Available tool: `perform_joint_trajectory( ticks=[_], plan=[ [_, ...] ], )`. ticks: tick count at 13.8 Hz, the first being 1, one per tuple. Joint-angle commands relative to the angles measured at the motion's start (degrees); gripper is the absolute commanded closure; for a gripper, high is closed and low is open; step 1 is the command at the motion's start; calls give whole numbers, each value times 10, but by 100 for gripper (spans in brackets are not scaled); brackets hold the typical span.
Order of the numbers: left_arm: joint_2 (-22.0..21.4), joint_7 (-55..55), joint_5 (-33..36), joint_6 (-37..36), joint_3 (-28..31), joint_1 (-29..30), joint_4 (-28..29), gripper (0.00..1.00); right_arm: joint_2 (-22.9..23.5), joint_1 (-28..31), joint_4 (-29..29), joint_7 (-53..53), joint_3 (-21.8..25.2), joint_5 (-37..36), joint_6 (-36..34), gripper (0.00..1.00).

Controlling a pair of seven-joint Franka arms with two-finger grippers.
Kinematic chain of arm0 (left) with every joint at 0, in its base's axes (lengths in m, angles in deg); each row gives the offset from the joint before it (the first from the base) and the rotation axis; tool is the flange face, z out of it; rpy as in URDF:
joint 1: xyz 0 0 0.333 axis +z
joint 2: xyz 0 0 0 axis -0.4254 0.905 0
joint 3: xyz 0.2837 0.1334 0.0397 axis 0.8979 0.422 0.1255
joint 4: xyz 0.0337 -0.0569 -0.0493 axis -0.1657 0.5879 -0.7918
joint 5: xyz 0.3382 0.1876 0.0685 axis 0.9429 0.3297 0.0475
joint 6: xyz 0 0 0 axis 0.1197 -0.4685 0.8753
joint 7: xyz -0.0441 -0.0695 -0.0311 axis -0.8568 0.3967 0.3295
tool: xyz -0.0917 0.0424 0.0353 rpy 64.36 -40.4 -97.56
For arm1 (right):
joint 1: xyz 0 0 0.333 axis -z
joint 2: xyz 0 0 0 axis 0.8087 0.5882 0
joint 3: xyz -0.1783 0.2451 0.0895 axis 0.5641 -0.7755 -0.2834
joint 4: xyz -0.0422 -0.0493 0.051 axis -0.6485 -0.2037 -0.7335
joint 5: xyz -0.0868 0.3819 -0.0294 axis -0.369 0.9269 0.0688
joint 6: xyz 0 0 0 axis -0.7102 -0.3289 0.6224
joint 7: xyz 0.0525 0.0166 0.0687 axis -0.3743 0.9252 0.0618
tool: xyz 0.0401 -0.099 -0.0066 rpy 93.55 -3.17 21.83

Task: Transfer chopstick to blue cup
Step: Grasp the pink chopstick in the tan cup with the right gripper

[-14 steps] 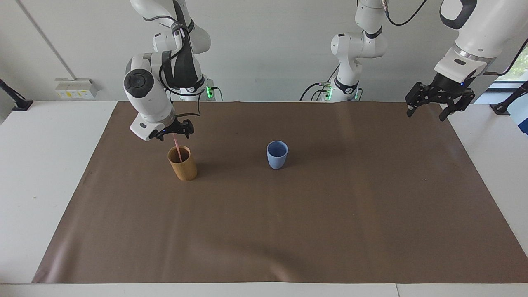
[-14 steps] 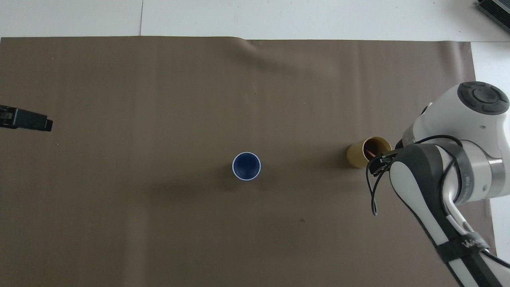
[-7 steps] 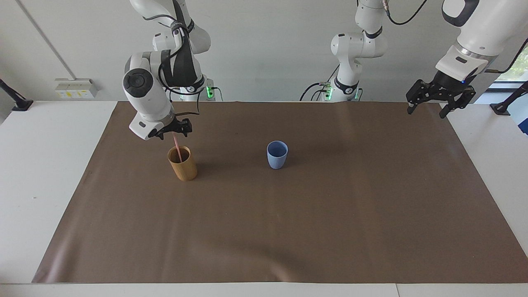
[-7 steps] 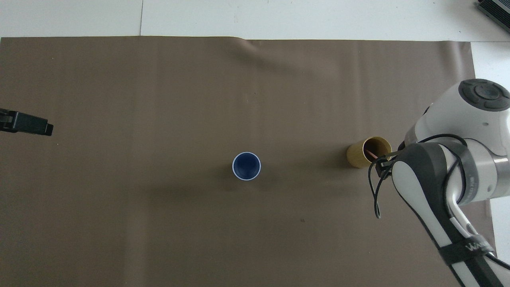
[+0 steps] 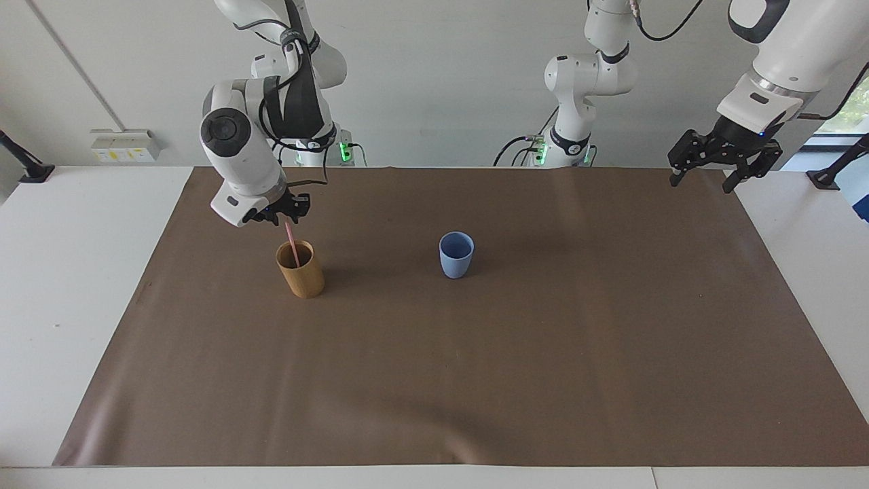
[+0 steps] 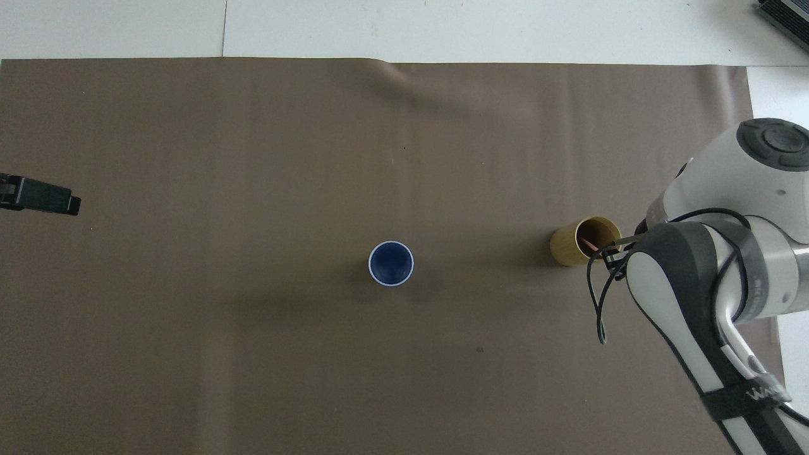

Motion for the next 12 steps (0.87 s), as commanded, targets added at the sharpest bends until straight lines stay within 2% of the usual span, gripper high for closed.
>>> perform_joint_trajectory(
  ticks=[1,5,7,8,9,12],
  plan=[
    [1,2,3,-14,-5,7,-11,0,0,7,6,9,-3,-9,-10,81],
    [1,2,3,-14,-5,7,-11,0,2,7,11,9,-3,-9,-13,86],
    [1,2,2,-14,-5,7,-12,0,13,8,32,10,-3,-9,-30,87],
    [1,2,3,-14,-5,7,-11,0,15,8,46,9,-3,-9,-42,90],
    [1,2,2,-14,-5,7,-12,0,16,10,58,10,-3,1,-50,99],
    [1,2,3,-14,-5,7,-12,0,8,15,92,9,1,21,-94,100]
  ],
)
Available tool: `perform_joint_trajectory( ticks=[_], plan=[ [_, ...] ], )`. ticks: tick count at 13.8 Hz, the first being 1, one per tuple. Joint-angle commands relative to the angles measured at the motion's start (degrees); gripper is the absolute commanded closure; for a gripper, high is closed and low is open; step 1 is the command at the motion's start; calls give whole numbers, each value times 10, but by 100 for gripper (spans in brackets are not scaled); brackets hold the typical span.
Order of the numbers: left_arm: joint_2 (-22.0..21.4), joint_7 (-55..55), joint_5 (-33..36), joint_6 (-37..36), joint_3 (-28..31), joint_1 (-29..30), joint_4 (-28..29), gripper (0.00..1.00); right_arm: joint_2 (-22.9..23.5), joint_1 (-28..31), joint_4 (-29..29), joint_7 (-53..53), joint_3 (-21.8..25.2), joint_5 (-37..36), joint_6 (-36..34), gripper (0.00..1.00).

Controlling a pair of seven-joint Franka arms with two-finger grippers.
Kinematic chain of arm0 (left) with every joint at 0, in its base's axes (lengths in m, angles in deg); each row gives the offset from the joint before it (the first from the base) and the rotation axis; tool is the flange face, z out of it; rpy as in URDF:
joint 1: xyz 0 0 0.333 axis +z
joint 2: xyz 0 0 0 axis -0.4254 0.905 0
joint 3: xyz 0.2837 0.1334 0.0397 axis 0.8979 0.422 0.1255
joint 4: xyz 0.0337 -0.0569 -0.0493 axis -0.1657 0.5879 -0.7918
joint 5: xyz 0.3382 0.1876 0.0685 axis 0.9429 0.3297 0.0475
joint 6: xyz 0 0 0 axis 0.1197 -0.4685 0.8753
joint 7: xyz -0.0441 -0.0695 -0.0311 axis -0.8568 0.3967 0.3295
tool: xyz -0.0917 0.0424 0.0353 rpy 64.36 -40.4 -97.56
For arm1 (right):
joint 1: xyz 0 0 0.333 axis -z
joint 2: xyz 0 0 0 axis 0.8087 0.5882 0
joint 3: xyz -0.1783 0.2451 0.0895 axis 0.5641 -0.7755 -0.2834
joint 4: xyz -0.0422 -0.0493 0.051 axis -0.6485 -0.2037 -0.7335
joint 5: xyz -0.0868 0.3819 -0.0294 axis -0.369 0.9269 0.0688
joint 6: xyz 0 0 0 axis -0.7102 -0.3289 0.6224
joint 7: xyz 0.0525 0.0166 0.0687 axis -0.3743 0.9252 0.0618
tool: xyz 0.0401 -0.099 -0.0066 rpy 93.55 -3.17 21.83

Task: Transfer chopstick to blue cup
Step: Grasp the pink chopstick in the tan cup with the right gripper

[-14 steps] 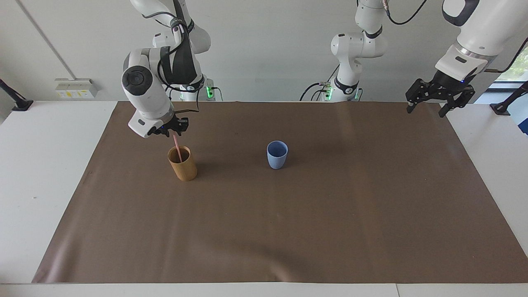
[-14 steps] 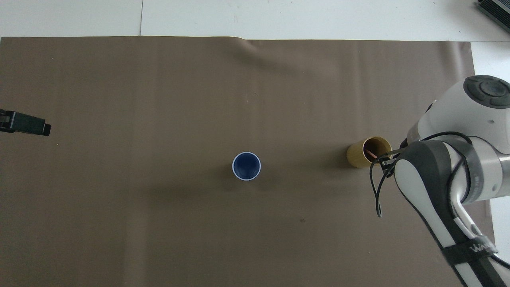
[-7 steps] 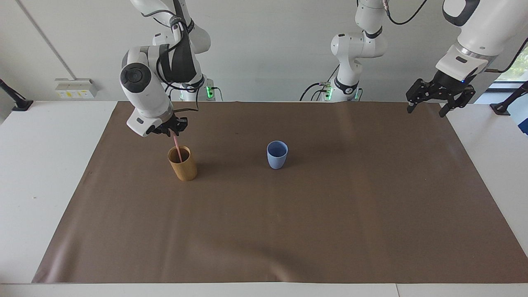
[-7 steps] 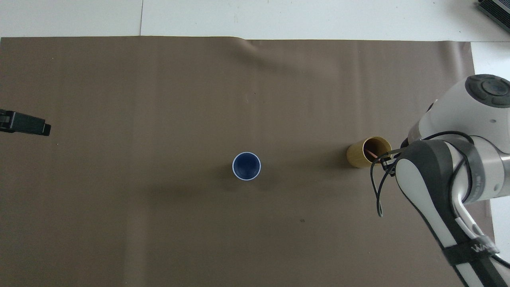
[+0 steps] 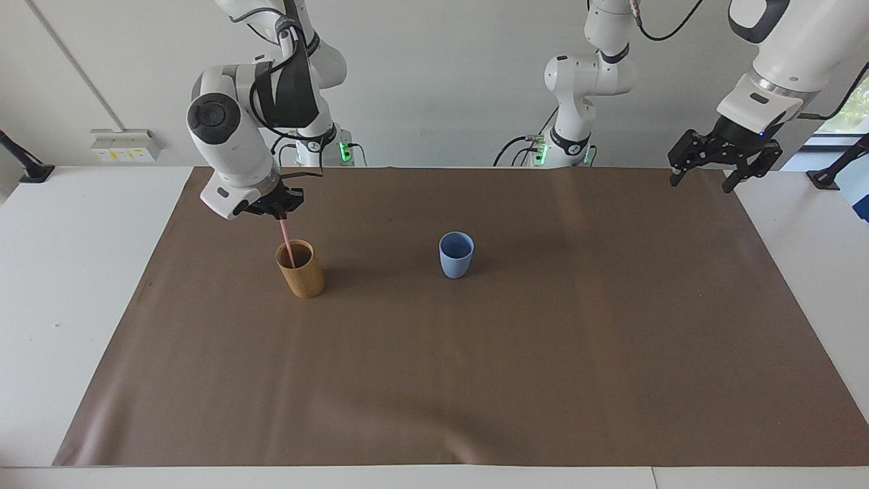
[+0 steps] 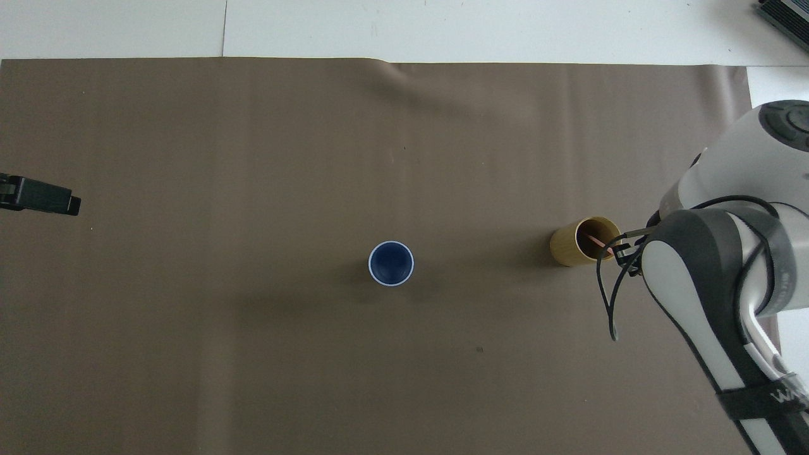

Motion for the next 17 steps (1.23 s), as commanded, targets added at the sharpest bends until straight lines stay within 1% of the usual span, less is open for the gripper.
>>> perform_joint_trajectory(
  ticks=[1,3,5,7,8,10,12,13,15,17],
  plan=[
    [1,2,2,-14,-5,7,-12,0,-3,9,51,9,1,24,-62,100],
    [1,2,3,-14,-5,7,-12,0,-14,9,98,9,8,33,-120,100],
    [1,2,3,-14,-5,7,-12,0,-14,10,153,9,9,45,-184,100],
    [1,2,3,-14,-5,7,-11,0,-15,11,185,-2,11,62,-229,100],
    [1,2,3,-14,-5,7,-12,0,-15,9,195,-24,6,65,-238,100],
    [1,2,3,-14,-5,7,-11,0,-19,-5,196,-105,-7,73,-231,100],
    [1,2,3,-14,-4,7,-11,0,-24,-22,194,-199,-32,92,-192,100],
    [1,2,3,-14,-5,7,-11,0,-32,-22,187,-227,-46,112,-167,100],
    [1,2,2,-14,-5,7,-11,0,-32,-24,186,-265,-63,134,-143,100],
    [1,2,3,-14,-5,7,-11,0,-26,-32,186,-317,-91,142,-121,100]
  ],
)
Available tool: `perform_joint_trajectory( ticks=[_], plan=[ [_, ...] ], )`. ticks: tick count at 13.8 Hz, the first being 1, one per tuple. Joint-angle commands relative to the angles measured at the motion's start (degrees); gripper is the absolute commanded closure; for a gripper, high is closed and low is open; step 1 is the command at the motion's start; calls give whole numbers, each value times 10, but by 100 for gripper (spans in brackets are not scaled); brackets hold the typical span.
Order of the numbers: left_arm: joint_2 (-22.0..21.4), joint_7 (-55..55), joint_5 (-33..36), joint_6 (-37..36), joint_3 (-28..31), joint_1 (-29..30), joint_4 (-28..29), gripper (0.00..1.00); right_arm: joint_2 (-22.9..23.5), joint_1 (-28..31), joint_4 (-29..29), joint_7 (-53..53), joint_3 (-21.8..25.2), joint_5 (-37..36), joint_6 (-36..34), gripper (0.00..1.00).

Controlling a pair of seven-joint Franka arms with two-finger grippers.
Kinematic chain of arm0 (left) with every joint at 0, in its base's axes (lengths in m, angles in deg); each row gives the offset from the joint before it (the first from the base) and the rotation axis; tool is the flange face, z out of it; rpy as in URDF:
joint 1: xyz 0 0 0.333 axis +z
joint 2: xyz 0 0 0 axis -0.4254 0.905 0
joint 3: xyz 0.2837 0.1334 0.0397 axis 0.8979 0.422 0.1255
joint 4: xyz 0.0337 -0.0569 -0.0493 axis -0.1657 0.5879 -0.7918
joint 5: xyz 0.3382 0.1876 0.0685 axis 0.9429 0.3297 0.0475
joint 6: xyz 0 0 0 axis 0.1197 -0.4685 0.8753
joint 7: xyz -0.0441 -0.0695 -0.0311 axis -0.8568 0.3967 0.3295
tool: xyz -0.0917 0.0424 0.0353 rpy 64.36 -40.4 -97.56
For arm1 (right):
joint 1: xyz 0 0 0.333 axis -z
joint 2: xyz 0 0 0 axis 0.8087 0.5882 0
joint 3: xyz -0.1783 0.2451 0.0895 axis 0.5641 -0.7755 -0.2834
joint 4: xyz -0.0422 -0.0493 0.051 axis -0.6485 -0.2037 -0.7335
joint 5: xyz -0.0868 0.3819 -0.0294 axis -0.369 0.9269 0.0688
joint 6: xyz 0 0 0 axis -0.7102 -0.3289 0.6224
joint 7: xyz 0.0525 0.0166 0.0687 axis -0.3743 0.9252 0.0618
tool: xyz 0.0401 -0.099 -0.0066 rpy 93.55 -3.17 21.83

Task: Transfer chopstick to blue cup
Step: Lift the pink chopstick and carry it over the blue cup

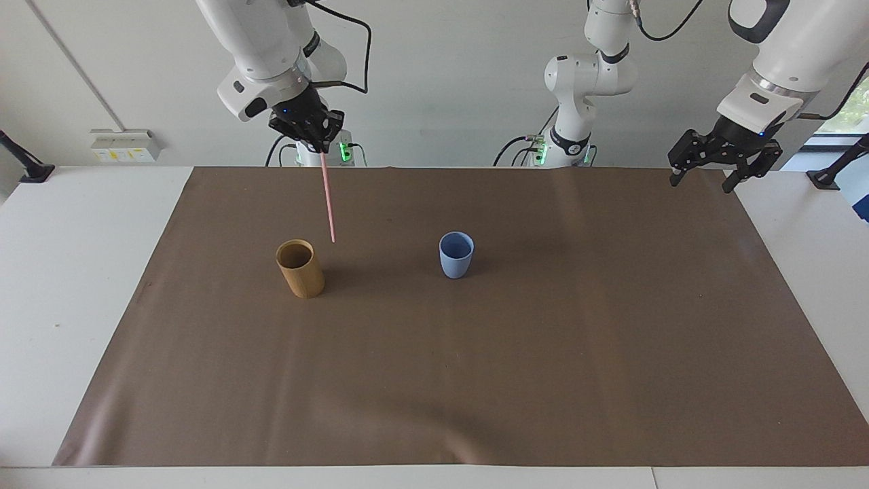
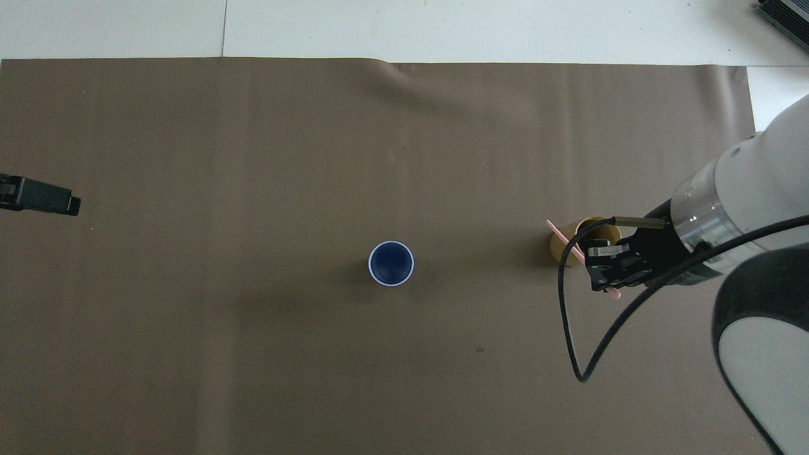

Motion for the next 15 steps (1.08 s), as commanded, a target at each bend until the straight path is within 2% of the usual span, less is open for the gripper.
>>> perform_joint_trajectory(
  ticks=[1,5,10,15],
  plan=[
    [1,2,2,-14,-5,7,-11,0,6,-20,-3,-84,-28,17,33,100],
    [1,2,3,-14,-5,7,-12,0,38,-107,-4,-216,-28,40,104,100],
    [1,2,3,-14,-5,7,-12,0,79,-183,-13,-322,-29,74,171,100],
    [1,2,3,-14,-5,7,-11,0,73,-191,-36,-339,-28,99,162,100]
  ],
)
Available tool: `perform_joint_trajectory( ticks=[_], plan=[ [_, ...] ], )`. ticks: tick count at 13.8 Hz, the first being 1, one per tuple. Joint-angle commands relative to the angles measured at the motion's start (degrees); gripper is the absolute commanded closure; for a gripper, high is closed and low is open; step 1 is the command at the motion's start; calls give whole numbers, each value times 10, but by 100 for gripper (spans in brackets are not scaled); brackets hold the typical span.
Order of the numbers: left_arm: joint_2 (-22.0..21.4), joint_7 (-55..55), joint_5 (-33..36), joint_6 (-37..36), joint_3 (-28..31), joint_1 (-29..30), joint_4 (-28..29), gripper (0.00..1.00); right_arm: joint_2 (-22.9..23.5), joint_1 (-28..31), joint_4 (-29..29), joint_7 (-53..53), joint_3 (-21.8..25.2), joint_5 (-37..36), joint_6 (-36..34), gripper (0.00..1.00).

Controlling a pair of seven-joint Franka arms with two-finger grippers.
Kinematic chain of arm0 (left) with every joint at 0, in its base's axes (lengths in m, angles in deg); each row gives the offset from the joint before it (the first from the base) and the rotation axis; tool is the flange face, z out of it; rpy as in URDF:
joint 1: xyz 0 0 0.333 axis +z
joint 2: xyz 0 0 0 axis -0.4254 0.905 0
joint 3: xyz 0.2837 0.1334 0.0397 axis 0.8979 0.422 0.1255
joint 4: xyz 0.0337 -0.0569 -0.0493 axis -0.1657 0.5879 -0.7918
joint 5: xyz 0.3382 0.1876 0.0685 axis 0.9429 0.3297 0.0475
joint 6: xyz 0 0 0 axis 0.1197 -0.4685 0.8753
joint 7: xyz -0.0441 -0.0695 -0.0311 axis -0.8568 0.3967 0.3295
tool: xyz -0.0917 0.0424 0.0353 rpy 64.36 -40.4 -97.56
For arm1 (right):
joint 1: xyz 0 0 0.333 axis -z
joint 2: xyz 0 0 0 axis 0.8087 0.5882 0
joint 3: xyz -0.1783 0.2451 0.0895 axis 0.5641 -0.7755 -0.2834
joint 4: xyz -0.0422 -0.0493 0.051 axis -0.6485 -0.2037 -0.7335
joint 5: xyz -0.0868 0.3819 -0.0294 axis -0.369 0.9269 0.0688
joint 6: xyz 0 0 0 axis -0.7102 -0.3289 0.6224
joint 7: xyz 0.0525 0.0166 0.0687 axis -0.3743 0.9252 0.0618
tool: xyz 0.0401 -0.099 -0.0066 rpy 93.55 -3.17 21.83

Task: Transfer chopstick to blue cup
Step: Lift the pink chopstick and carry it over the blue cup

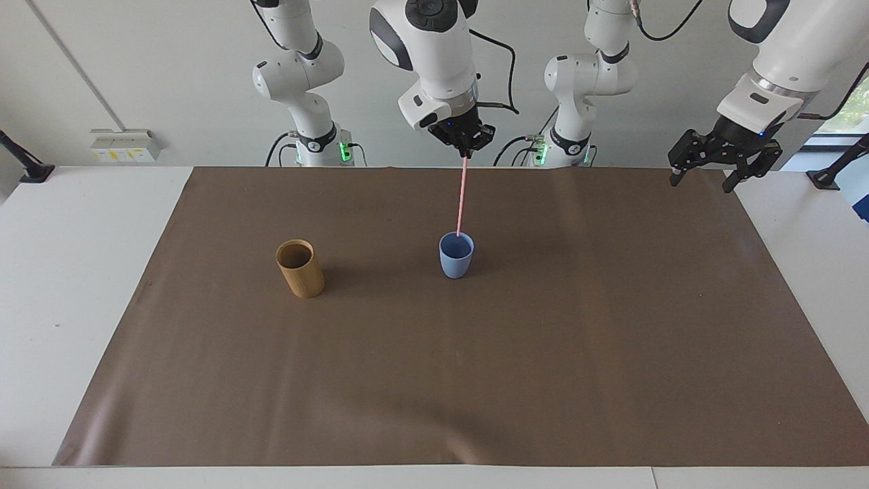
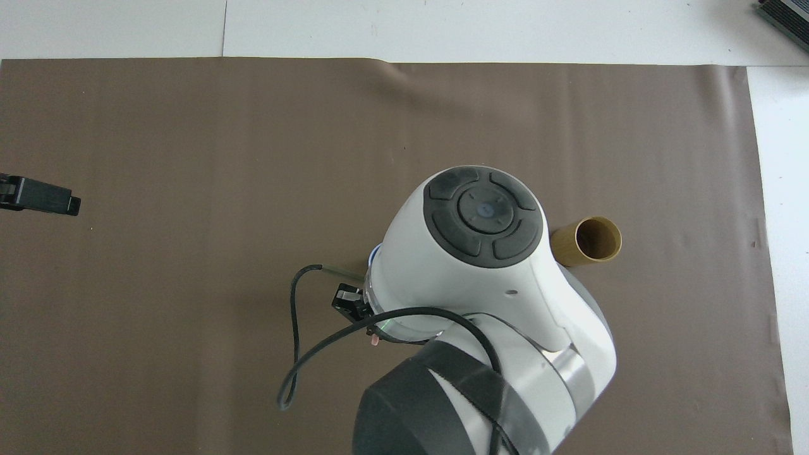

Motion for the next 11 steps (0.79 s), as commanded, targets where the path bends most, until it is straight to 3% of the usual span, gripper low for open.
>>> perform_joint_trajectory(
  ticks=[1,11],
  plan=[
    [1,2,2,-13,-5,7,-12,0,-12,4,-29,-5,1,20,4,100],
    [1,2,3,-13,-5,7,-11,0,-2,17,-42,11,2,44,26,100]
  ],
)
